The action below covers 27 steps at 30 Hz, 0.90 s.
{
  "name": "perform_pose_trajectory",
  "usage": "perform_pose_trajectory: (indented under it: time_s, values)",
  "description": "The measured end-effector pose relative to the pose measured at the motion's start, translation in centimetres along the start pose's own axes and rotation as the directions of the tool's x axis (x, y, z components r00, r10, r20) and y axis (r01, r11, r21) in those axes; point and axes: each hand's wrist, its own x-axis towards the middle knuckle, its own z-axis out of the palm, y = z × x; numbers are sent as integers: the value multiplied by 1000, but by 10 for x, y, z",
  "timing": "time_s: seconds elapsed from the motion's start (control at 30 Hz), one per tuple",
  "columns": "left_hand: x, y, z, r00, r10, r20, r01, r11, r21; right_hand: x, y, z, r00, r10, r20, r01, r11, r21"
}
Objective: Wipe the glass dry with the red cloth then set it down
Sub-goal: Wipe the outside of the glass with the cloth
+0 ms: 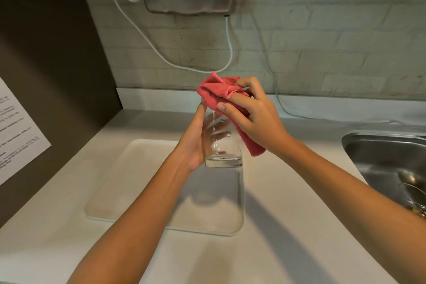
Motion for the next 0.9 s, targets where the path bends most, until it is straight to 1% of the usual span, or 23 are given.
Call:
perform_pose_trajectory:
  time_s: [0.1,0.2,0.33,0.4,0.43,0.5,0.53,0.57,0.6,0.63,0.67,0.7,0.77,0.8,0.83,0.87,0.9]
  values:
    - [-2,2,1,997,-50,60,53,998,-47,2,-2,2,1000,28,-11,-28,1000,7]
    - [-3,0,2,994,-62,92,68,995,-72,4,-3,2,1000,17,-16,-16,999,33]
    - [-1,-5,5,998,-49,42,51,998,-39,6,-4,2,1000,8,-7,-8,1000,28]
    - [1,-6,5,999,-37,30,39,996,-75,2,-6,3,1000,-13,19,13,1000,-8]
    - [1,-6,3,998,-28,49,34,993,-110,-4,-6,2,997,-54,46,54,999,-8]
    - [0,-1,-1,988,-35,150,65,978,-197,-25,-5,-1,967,-207,149,208,978,6]
    - [0,1,-4,984,-48,171,82,977,-196,-36,-5,-2,932,-290,217,296,955,1]
    - [2,3,-5,986,-62,154,87,983,-160,-44,-3,-3,896,-348,277,364,931,-9]
    - [3,3,-5,988,-64,137,83,988,-133,-46,-1,-5,876,-369,311,395,918,-21]
    - [3,3,-4,987,-56,148,75,989,-128,-42,1,-7,883,-358,304,385,922,-32]
    - [2,2,-1,984,-42,173,71,984,-162,-33,2,-8,910,-322,260,343,938,-40]
    - [2,-1,0,986,-40,161,68,983,-173,-21,4,-9,946,-265,188,279,959,-53]
    - [1,-4,0,991,-72,110,83,991,-100,6,8,-13,990,-133,50,137,986,-95]
    - [0,-5,0,992,-79,102,88,992,-86,13,9,-14,995,-95,20,97,990,-107]
    - [1,-4,0,992,-65,111,77,992,-100,13,8,-14,996,-92,19,94,989,-110]
    - [1,-4,-3,991,-41,127,58,990,-127,6,6,-12,990,-130,45,134,986,-103]
    - [3,-4,-5,988,-25,154,51,985,-164,-5,2,-10,974,-201,103,210,974,-82]
